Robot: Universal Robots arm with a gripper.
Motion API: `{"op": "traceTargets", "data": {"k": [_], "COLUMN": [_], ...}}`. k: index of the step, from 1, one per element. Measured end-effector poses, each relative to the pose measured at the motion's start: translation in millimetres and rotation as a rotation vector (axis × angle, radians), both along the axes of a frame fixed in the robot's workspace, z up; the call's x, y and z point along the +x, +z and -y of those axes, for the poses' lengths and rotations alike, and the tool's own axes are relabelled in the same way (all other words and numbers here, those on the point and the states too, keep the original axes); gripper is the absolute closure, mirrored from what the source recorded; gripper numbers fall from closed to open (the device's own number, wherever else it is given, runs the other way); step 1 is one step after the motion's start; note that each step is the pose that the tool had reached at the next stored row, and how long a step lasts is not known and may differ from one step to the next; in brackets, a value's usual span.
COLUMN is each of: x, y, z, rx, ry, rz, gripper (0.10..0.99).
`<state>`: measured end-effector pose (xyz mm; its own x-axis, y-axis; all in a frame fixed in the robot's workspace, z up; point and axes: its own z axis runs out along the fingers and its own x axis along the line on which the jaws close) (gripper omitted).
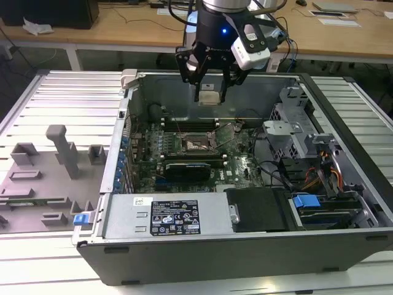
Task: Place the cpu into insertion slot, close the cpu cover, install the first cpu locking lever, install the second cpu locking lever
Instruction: 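Place the cpu into insertion slot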
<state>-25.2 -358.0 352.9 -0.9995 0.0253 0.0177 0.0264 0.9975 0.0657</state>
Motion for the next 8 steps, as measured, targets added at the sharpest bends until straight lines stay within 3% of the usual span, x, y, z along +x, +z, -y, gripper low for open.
{"op": "traceTargets", "data": {"k": [8], "x": [-1.5], "y": [-17.0], "z": [-7.0], "rx": [-0.016], "ry": [0.000], "rz": [0.0011], "gripper": [0.545]}}
